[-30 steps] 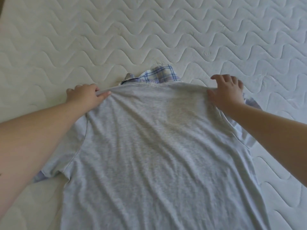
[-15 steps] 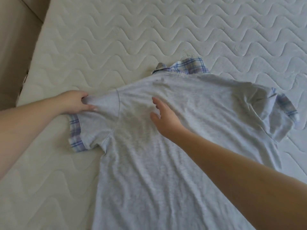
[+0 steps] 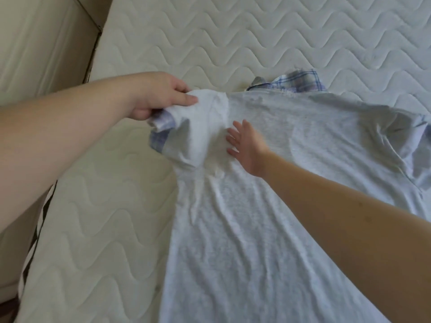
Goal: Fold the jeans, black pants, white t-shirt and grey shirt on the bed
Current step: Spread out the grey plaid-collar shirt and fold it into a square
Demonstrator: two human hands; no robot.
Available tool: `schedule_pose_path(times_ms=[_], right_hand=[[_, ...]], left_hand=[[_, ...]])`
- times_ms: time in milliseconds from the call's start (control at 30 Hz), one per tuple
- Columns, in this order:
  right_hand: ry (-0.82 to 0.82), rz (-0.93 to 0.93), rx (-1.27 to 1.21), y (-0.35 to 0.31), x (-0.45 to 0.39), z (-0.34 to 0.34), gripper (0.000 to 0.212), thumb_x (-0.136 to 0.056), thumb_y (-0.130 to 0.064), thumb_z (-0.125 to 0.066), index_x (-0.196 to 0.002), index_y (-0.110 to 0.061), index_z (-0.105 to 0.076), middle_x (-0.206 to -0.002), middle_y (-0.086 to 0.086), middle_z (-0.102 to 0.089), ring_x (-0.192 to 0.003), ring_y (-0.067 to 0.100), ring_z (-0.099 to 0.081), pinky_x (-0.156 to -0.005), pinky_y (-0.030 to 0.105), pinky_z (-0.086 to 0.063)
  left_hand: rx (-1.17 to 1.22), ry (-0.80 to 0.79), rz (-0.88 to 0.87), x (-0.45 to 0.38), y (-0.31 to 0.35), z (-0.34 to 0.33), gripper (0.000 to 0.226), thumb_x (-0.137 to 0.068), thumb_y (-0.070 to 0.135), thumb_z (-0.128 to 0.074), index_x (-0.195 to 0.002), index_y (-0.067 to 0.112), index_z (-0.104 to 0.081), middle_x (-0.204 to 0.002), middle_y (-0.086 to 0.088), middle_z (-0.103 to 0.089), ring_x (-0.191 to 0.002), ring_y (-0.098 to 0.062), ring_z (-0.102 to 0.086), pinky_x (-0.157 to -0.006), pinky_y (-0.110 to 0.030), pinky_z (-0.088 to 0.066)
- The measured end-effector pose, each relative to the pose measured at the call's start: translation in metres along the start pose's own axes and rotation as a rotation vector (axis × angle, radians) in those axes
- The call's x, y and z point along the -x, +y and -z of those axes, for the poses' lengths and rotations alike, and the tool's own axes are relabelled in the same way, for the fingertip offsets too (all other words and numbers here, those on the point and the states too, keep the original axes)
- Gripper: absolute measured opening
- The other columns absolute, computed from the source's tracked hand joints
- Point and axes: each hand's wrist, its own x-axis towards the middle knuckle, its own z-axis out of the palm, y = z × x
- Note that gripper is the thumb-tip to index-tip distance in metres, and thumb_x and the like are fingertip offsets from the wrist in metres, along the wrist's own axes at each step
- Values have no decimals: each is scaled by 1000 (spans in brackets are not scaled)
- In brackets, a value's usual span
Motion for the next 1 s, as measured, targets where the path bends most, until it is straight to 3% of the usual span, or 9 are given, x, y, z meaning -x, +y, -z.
schedule_pose_path(times_ms=[67,233,367,500,600,667,767,867,1000], right_hand=[[-33,-2,-50,-5,5,8,57,-104,-52,-19,-154,-25,-23,-158,4,-31,-143,21,-33,-116,42,-29],[-77,70,-249,-18,25,35,64,-101,-59,-24,-136,-13,-52,-133,12,-58,-125,31,-53,-106,49,-41],[83,166,-480,-20,41,79,65,-102,-56,-30,-139,-7,-49,-133,17,-59,-122,33,-57,-103,52,-45],[289,-3,-383,-12,57,132,87,-90,-77,-13,-137,-14,-50,-130,12,-61,-117,34,-59,-92,52,-47],[527,33,-279,-14,66,146,71,-89,-77,-29,-107,-16,-62,-88,5,-76,-82,23,-74,-66,37,-58],[572,62,-207,-16,70,143,65,-87,-74,-42,-117,-19,-59,-93,4,-76,-83,20,-74,-68,33,-60],[731,149,160,-13,62,141,83,-84,-62,-60,-151,-26,-27,-144,8,-45,-127,23,-51,-104,42,-45],[823,311,780,-14,57,132,80,-86,-55,-61,-151,-37,-19,-157,3,-22,-144,25,-22,-118,49,-20],[454,448,1291,-12,50,115,75,-87,-61,-54,-151,-36,-23,-157,-4,-26,-146,19,-16,-118,46,-7]], left_hand=[[114,-102,-54,5,21,-24,13,-96,13,-56,-104,11,-67,-88,-1,-74,-75,-8,-70,-64,-20,-57],[355,-148,-111,-4,70,-101,10,-96,4,-54,-96,7,-64,-79,-11,-67,-61,-15,-67,-60,-26,-58],[497,-221,-99,-24,85,-157,18,-101,21,-50,-108,6,-57,-83,-10,-68,-69,-17,-69,-70,-27,-59],[142,98,-176,-56,50,-153,14,-103,15,-42,-106,14,-56,-96,-11,-63,-67,-14,-60,-60,-23,-49],[-102,327,-98,-78,5,-130,17,-97,7,-46,-106,15,-59,-100,-17,-65,-80,-28,-64,-72,-36,-53],[-291,384,-63,-88,-19,-115,28,-95,8,-46,-119,15,-58,-103,-18,-66,-94,-33,-65,-77,-38,-51],[-517,360,-152,-103,-27,-107,45,-95,9,-44,-138,22,-47,-100,-13,-61,-92,-32,-59,-73,-30,-43],[-680,306,-239,-120,-13,-110,52,-99,15,-47,-147,28,-35,-120,-17,-51,-101,-35,-56,-89,-36,-44],[-901,213,-448,-134,15,-120,64,-94,14,-57,-150,32,-31,-142,-11,-32,-117,-31,-50,-98,-37,-41]])
